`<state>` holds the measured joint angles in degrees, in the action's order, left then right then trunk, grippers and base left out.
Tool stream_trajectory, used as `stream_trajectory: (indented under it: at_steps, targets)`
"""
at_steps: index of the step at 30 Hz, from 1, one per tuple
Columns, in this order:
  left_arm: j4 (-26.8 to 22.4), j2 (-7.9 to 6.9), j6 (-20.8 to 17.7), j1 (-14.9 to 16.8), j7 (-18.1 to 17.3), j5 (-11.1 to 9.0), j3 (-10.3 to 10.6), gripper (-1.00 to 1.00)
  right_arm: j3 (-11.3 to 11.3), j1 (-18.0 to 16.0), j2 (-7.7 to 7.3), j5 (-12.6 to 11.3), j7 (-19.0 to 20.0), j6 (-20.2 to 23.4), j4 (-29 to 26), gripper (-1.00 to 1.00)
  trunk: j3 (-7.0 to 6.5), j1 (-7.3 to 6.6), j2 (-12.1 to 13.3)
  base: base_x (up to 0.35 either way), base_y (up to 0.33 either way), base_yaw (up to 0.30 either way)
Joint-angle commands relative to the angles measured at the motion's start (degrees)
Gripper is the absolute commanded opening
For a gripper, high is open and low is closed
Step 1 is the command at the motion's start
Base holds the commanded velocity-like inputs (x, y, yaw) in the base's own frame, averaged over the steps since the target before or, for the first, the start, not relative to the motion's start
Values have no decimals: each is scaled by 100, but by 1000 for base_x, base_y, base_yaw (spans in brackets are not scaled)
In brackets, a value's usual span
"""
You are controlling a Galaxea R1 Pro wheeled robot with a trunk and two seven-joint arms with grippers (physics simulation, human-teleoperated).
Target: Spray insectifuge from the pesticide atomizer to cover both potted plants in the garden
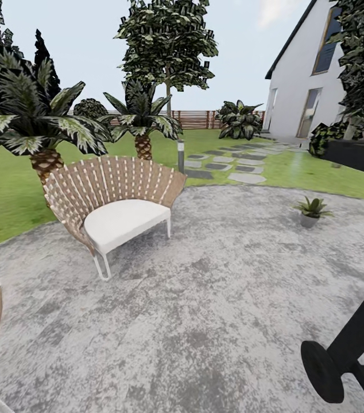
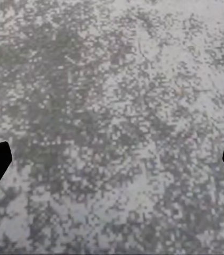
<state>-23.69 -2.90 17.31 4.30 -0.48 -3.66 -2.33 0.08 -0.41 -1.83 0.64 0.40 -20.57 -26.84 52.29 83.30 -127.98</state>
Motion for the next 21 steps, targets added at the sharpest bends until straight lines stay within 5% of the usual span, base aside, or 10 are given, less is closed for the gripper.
stream_trajectory:
  at_steps: [1, 21]
  targets:
    - [5, 0, 17, 2, -5, -38, 4, 100, 0, -2, -1, 6, 4, -17, 3, 100, 5, 2, -2, 333, 70, 0]
    - [5, 3, 18, 4, -5, -33, 4, 100, 7, -2, -6, 6, 1, -24, 10, 100, 5, 2, -2, 337, 5, 0]
